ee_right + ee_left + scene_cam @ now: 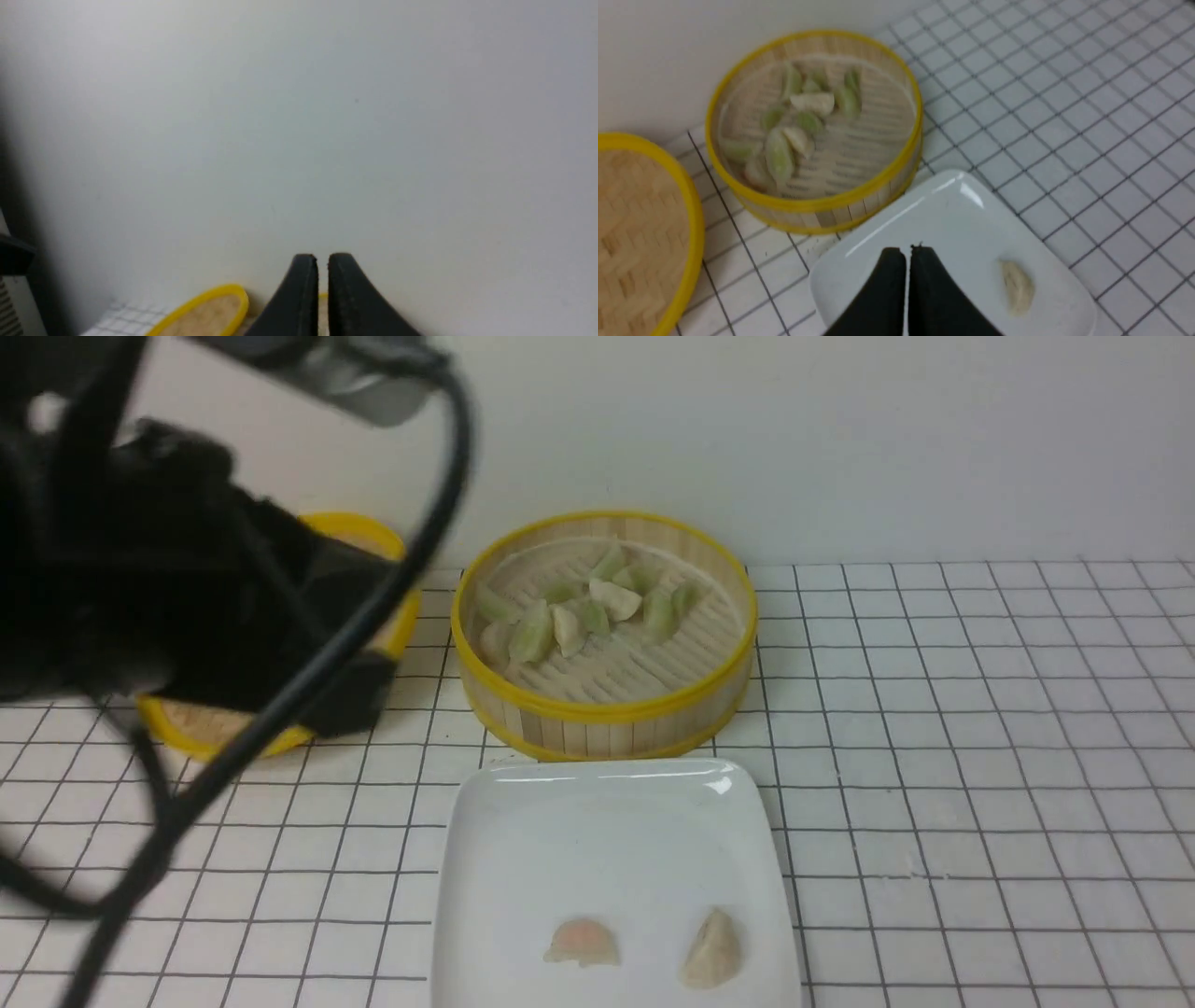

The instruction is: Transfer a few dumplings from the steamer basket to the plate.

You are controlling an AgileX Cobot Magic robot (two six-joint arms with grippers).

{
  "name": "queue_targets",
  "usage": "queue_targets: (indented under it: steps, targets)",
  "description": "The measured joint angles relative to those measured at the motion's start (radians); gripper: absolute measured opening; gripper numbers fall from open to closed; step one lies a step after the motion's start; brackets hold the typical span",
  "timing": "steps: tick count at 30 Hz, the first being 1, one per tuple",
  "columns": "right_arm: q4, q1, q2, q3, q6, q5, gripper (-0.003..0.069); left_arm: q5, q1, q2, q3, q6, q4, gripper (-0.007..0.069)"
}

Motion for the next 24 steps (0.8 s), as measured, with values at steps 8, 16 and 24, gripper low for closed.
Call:
queue_targets:
  steps: [8,16,24]
  targets:
    - [-0.011,0.0,-0.05,0.033,0.068,-0.074,0.0005,-0.321,0.0,-0.406,0.378,-0.07,0.0,-0.0006]
    - [-0.011,0.0,-0.05,0.033,0.072,-0.092,0.0003,-0.414,0.0,-0.59,0.506,-0.255,0.002,-0.0006]
    - [-0.011,0.0,-0.05,0.033,0.072,-0.092,0.0003,-0.398,0.0,-0.594,0.513,-0.267,0.005,-0.0006]
